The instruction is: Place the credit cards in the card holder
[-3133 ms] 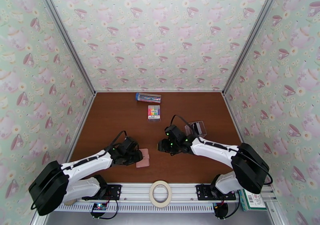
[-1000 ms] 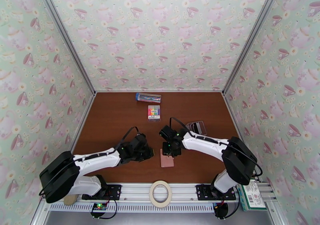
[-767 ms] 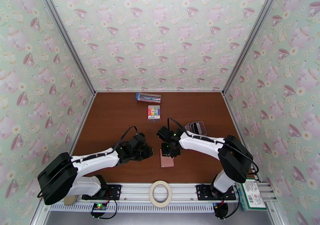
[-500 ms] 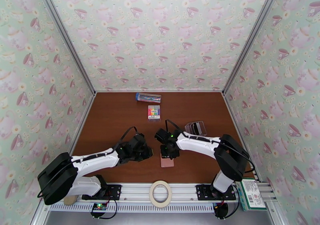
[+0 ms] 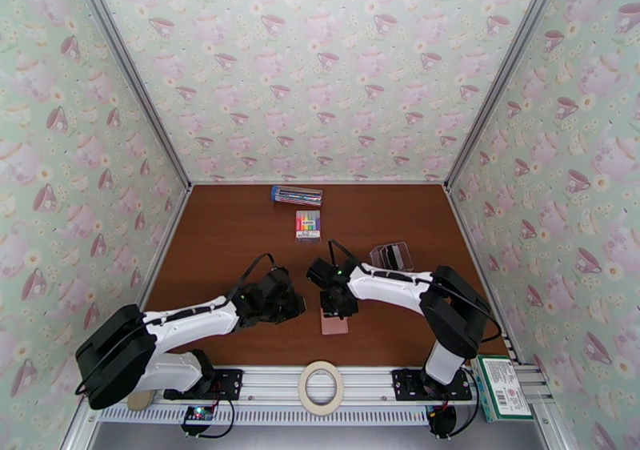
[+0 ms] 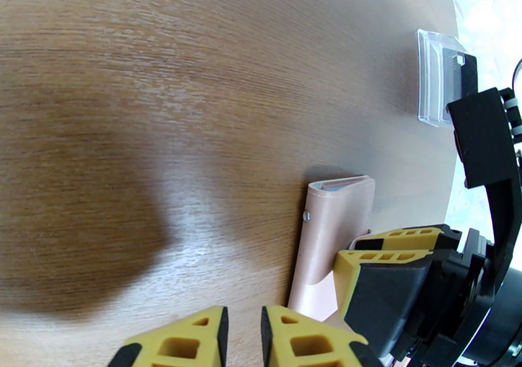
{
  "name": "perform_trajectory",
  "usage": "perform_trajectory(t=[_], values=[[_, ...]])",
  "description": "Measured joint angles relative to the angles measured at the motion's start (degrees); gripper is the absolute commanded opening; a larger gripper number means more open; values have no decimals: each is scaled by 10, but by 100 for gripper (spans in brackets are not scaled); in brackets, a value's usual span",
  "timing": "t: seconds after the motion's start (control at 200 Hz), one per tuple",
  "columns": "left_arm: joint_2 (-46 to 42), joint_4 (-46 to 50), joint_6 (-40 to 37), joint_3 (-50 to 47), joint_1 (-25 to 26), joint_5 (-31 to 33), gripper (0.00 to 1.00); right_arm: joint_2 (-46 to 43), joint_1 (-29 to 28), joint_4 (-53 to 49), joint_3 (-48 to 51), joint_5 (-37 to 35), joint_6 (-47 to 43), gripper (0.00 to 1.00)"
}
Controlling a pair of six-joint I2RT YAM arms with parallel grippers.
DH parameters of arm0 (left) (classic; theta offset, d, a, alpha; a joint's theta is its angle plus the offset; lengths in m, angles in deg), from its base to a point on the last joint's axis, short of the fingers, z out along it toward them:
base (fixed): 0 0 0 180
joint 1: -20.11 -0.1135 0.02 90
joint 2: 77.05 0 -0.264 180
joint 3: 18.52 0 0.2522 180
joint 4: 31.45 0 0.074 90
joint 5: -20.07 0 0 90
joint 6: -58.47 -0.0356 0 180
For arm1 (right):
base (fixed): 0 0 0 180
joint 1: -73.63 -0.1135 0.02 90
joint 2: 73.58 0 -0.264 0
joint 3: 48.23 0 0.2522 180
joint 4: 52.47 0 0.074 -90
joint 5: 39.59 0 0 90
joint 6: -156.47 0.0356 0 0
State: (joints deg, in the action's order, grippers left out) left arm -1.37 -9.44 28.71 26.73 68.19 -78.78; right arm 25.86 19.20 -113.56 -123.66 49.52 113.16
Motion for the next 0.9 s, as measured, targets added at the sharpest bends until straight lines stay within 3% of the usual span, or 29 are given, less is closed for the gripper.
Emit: perform_trajectory(t=[0.896], values=[[28,-17,0,0,13,-9,24,-21,12,16,22,2,0,0]])
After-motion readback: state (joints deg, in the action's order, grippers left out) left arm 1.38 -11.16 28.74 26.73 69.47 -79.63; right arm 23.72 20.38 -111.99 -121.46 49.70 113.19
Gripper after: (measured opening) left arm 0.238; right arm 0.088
